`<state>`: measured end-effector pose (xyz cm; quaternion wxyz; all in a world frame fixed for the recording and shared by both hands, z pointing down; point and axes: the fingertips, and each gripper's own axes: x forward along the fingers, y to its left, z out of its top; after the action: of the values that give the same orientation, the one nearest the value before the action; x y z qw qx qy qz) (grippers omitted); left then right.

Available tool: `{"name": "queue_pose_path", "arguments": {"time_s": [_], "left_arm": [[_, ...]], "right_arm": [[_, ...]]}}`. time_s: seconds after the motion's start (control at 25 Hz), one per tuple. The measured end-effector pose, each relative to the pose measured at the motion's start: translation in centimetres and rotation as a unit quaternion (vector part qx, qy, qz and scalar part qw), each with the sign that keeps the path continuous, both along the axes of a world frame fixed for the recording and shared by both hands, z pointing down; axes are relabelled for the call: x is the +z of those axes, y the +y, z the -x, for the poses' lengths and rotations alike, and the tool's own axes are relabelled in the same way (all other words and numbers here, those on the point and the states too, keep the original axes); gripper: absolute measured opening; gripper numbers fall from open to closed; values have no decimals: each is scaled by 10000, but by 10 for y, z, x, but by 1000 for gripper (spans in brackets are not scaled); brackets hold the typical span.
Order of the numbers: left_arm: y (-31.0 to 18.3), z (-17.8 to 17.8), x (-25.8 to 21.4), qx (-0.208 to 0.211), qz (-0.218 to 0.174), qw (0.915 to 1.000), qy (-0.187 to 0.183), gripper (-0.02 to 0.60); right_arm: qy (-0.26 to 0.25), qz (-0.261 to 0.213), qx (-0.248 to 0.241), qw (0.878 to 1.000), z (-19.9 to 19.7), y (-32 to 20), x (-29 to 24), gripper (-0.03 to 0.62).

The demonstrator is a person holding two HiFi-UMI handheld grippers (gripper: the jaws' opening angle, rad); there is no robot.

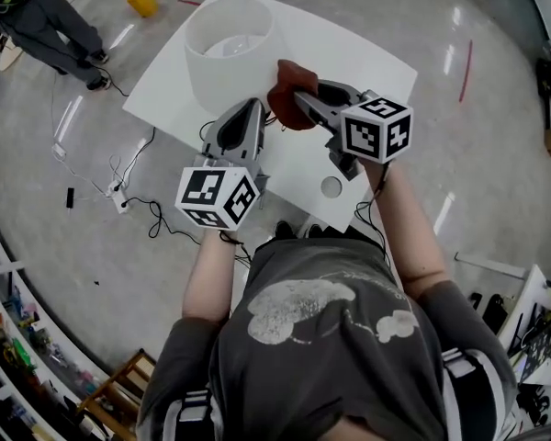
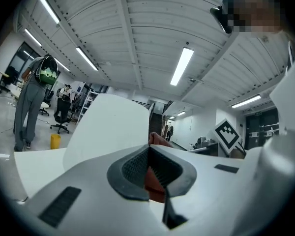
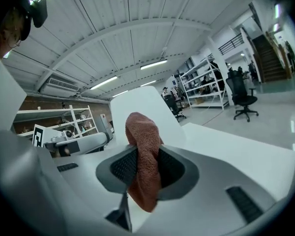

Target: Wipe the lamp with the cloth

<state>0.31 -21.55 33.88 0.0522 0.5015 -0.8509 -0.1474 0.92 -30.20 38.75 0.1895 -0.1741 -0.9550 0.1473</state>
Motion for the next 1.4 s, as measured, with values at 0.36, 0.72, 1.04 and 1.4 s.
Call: {"name": "queue_pose_path", "arguments": {"time_s": [0.36,0.72,1.04,1.4], "left_arm": [[-14,-3,18,-402,213,9988,165,8],[-12,2,-11,-1360,231,9904,26,8],[-23,0,-64,-1837,-14,9820,-441,8],[-31,11,-93,-2388,-111,9682,-738,8]], "right_arm": [[408,86,-279,9987,-3,-21,37,92],[477,220,-1098,9926,14,-42,28,92],[-232,302,-1650,9856,43,-59,-38,92],[-1077,806,-2342,9628,81,-60,-113,92]]}}
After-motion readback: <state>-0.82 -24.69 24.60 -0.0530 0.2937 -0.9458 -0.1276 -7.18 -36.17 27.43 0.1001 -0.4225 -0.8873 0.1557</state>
